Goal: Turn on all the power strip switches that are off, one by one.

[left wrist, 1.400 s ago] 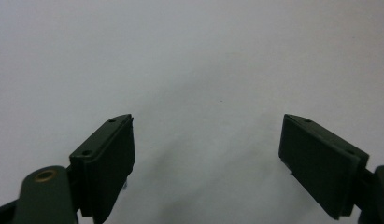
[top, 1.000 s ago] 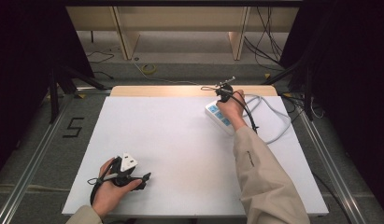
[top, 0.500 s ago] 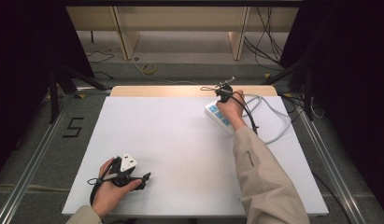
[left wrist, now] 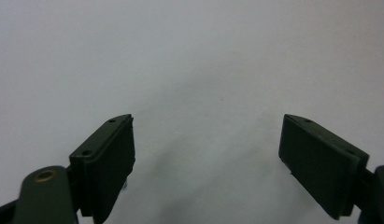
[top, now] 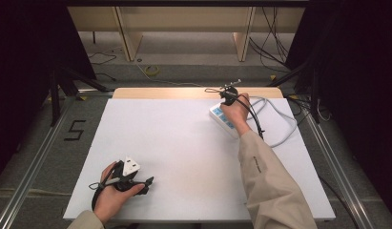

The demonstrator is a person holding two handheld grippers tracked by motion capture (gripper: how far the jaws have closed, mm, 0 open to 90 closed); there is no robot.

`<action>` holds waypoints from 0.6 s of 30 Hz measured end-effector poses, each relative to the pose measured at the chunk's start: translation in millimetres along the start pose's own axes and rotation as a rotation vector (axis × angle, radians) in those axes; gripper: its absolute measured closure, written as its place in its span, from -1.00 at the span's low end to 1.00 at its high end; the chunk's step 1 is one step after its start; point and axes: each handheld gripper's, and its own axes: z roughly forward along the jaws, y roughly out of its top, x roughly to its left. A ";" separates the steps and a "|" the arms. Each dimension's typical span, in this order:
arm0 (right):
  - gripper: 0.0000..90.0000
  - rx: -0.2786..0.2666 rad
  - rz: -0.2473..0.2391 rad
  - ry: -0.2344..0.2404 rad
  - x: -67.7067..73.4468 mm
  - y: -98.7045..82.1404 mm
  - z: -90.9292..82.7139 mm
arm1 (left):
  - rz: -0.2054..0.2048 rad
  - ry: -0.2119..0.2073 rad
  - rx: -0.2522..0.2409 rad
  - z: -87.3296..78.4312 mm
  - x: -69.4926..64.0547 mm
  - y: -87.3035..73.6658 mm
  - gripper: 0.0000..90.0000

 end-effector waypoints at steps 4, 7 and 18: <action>1.00 -0.006 -0.006 0.006 2.1 0.2 -4.2 | -0.001 0.000 -0.002 -0.1 -0.1 -0.1 -0.59; 1.00 -0.023 -0.013 0.015 4.1 1.4 -10.7 | 0.000 0.000 0.001 0.0 -0.5 0.1 -0.59; 1.00 -0.043 -0.017 0.059 6.4 -4.1 -32.1 | 0.005 0.002 0.005 1.0 -1.7 1.2 -0.59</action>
